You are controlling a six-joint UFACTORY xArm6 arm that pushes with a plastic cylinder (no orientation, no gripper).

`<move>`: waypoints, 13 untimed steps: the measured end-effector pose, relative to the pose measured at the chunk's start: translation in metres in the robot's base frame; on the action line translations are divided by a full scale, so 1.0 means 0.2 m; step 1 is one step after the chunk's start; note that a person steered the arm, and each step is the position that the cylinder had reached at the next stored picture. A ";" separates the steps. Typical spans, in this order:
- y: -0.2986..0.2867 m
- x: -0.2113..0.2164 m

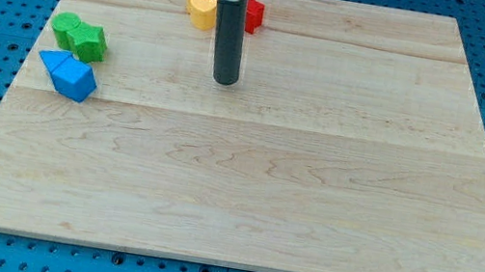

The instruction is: Push the red star towards the bottom center

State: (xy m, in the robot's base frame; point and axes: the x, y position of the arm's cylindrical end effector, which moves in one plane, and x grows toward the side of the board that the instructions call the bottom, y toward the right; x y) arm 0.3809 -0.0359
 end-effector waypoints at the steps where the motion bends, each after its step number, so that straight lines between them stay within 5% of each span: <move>1: 0.02 0.00; 3: 0.04 0.00; 5: -0.46 -0.11; 8: -0.52 -0.95; 12: -0.34 -0.94; 13: -0.08 -0.89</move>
State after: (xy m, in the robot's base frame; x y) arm 0.2034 -0.0529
